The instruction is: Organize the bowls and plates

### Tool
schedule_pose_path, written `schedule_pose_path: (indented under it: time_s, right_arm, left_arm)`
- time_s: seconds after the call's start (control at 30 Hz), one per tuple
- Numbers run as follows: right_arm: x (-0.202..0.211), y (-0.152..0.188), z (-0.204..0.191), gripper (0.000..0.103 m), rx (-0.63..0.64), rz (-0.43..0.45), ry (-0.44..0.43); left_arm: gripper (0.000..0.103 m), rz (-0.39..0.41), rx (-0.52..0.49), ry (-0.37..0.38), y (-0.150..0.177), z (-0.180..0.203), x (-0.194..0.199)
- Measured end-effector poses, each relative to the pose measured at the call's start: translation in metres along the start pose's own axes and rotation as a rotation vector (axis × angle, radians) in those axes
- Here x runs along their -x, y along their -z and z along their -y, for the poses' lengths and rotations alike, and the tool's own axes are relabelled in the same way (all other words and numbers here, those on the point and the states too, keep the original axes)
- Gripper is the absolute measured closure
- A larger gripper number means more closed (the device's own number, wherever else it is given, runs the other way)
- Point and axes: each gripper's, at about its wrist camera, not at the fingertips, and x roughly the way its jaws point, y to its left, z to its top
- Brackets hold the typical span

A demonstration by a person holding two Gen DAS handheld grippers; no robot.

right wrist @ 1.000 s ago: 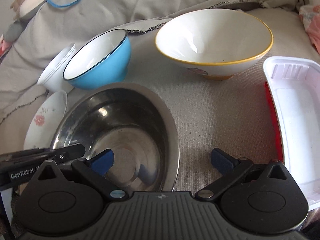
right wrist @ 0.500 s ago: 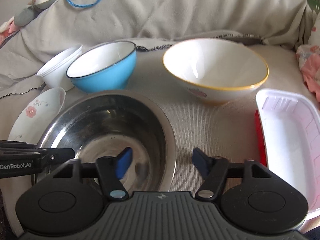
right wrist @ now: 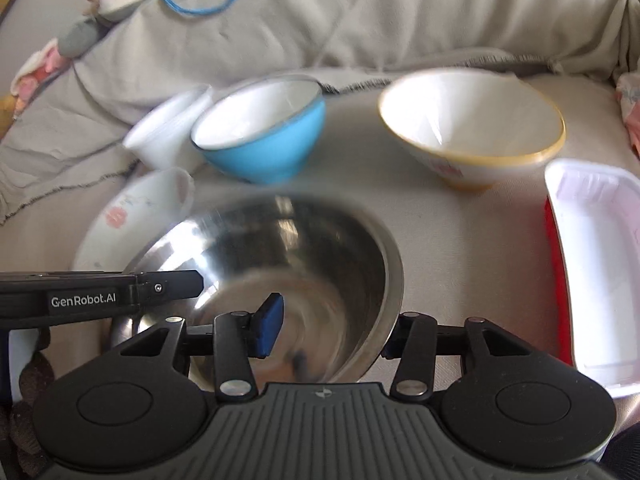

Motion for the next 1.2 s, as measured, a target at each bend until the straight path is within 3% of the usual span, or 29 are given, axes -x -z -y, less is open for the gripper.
schedule_pose_path:
  time_s: [0.1,0.2,0.4,0.57,0.87,1.13,1.17,1.2]
  right_arm:
    - [0.006,-0.018,-0.021,0.056,0.037,0.045,-0.016]
    - [0.01,-0.033,-0.055,0.056,0.11,0.095,-0.041]
    - [-0.036,-0.048,-0.12,0.056,0.207,0.014,-0.112]
    - [-0.075,-0.046,-0.16,0.056,0.265,-0.034,-0.122]
    - [-0.103,-0.039,-0.167,0.057,0.305,-0.048,-0.115]
    - [-0.082,-0.036,-0.152,0.055,0.307,0.097,-0.052]
    - [-0.08,-0.037,-0.151,0.054,0.305,0.112,-0.044]
    - [-0.079,-0.037,-0.149,0.046,0.303,0.124,-0.024]
  left_arm:
    - [0.083,0.091,0.005,-0.005,-0.013,-0.012,0.029]
    - [0.083,0.169,-0.014,-0.059,-0.02,-0.03,0.055]
    - [0.083,0.163,0.122,-0.171,-0.023,-0.096,0.056]
    - [0.082,0.169,0.191,-0.264,-0.019,-0.127,0.044]
    - [0.083,0.136,0.289,-0.218,-0.012,-0.155,0.027]
    - [0.083,0.179,0.313,-0.228,-0.012,-0.156,0.03]
    - [0.083,0.179,0.316,-0.232,-0.011,-0.157,0.03]
    - [0.084,0.181,0.317,-0.24,-0.011,-0.157,0.03]
